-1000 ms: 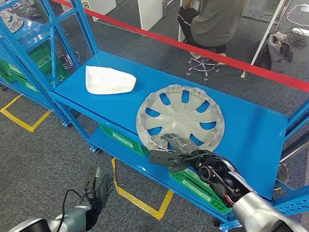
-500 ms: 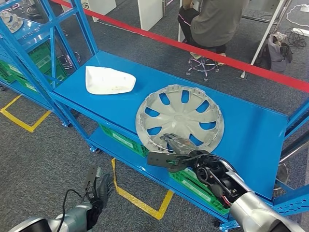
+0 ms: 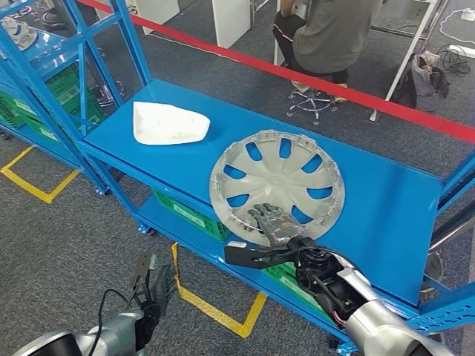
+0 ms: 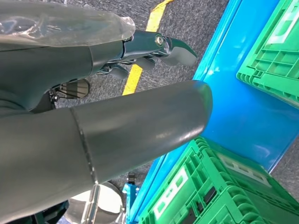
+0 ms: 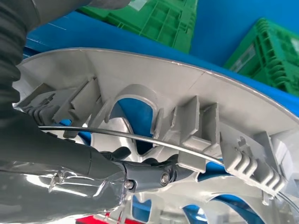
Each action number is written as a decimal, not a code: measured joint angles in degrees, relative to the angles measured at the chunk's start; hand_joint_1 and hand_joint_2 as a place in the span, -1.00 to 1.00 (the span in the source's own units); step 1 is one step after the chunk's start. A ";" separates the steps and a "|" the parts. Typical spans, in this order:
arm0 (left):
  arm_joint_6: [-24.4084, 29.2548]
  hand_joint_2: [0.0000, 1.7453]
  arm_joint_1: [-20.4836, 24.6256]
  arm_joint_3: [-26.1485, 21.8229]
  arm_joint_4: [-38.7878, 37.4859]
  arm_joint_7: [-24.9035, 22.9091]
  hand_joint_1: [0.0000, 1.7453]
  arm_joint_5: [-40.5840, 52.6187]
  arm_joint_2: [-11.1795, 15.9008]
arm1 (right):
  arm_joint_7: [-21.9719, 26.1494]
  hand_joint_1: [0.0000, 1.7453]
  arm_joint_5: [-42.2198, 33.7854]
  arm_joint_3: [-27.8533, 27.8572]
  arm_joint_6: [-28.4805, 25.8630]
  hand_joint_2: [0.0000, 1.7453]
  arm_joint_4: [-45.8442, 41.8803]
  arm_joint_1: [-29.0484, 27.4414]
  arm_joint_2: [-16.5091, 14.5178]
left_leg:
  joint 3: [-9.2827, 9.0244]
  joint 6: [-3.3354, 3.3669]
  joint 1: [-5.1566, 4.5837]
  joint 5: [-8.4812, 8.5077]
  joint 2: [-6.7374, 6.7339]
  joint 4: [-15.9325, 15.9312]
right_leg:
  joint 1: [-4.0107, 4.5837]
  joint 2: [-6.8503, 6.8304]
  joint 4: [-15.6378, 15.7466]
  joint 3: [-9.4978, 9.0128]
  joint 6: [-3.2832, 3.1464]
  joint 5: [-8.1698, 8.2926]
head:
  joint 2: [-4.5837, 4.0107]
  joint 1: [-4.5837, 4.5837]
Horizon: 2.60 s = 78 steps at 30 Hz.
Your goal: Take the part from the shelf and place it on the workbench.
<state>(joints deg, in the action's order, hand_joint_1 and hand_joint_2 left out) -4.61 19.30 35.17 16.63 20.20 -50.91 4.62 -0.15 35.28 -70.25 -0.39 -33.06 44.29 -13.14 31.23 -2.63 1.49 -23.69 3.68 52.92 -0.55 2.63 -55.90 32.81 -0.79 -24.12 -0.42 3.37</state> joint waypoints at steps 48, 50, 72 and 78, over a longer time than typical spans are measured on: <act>0.58 -1.00 -1.77 0.44 1.45 1.04 -1.00 -1.22 1.17 | -7.32 1.00 14.62 7.91 -10.64 1.00 -4.66 1.62 1.03 | 0.31 -0.01 -0.03 0.20 -0.03 0.13 | -0.03 0.00 0.01 0.27 0.07 0.32 | 0.00 -0.01; 0.59 -1.00 -1.73 0.44 1.42 1.13 -1.00 -1.34 1.16 | -7.84 1.00 14.90 9.20 -10.75 1.00 -6.29 2.31 1.48 | 0.36 -0.02 -0.03 0.20 -0.04 0.15 | -0.04 0.06 0.01 0.35 0.06 0.32 | 0.00 0.01; 1.14 -1.00 -1.66 0.44 1.42 1.53 -1.00 -1.74 1.08 | -8.45 1.00 18.13 16.01 -12.12 1.00 -18.03 3.73 2.96 | 0.66 -0.02 -0.01 0.15 -0.03 0.14 | -0.04 0.05 0.01 0.62 0.08 0.25 | 0.00 0.00; 1.13 -1.00 -1.81 0.44 1.42 1.98 -1.00 -2.34 1.10 | -3.90 1.00 8.95 17.63 -9.60 1.00 -21.02 3.68 3.27 | 0.66 -0.02 0.00 0.14 -0.04 0.14 | -0.03 0.05 0.01 0.64 0.08 0.25 | 0.00 0.01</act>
<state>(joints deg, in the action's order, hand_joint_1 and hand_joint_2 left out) -3.49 17.49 35.60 18.05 22.17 -53.25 5.73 -4.05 44.23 -52.63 -9.99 -54.08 47.97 -9.87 31.89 -2.65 1.49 -23.56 3.64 53.06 -0.59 2.69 -55.89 33.46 -0.71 -23.87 -0.42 3.37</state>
